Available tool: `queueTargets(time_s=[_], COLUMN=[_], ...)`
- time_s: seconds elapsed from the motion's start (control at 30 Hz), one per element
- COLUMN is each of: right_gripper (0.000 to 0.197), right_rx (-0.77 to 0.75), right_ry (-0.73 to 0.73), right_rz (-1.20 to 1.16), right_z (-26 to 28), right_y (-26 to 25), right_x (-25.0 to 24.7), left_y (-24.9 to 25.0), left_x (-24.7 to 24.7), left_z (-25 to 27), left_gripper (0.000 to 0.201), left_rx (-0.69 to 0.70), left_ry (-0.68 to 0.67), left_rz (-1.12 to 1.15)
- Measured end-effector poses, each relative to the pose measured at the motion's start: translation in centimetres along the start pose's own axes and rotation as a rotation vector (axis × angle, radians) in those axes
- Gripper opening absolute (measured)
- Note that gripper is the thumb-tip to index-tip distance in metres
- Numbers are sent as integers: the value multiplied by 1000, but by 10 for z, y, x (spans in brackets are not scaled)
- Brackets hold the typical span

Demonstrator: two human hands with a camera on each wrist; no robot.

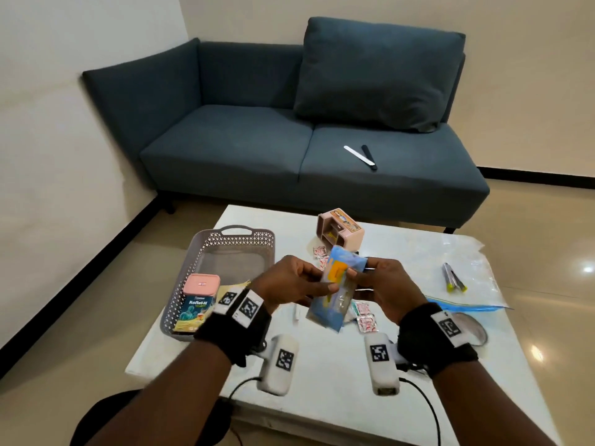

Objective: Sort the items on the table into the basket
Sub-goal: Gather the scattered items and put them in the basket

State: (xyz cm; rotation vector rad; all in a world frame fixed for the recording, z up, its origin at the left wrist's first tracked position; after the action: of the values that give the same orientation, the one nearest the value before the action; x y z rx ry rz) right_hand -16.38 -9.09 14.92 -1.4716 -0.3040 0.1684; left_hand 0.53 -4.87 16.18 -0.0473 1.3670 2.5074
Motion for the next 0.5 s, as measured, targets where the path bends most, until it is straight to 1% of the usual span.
queueTargets(time_s=[0.1,0.2,0.23,0.3,0.37,0.43,0.5], right_gripper=[14,13,15,22,25,25,22], right_rx=[27,58,77,126,183,233,276], right_ry=[-30,12,41,74,105,152,177], right_rz=[-12,-86,-91,-92,-125,-128,-108], right_z=[-21,-41,-46,-54,-55,-53,-48], right_y=[11,25,30,48,68,89,105], right_x=[39,72,78,87,89,84,78], left_y=[-13,-36,-45,-67,-95,-120,-142], left_x=[-36,-69,-82,-113,-142,-154,-157], left_z=[-8,-21,-28,-50,-76,-101,-120], left_gripper=[33,32,32,32,33,31,35], left_rx=[-83,-149,-172,-240,-322,-419,-498], left_ry=[8,12,51,191,322,363,410], left_rz=[-46,50,79,122,106,21,-140])
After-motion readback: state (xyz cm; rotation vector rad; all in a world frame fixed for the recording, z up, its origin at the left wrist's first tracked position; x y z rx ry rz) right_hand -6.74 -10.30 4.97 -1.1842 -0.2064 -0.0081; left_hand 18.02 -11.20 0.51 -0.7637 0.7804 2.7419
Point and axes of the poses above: each hand's wrist, its own z-axis away from the middle knuckle, its own x-axis out of the palm, y = z × x, the point moved 5 cm from there along -z, towards the middle knuckle, and after that the axes turned 13 degrees about -x, right-handed, at the moved point
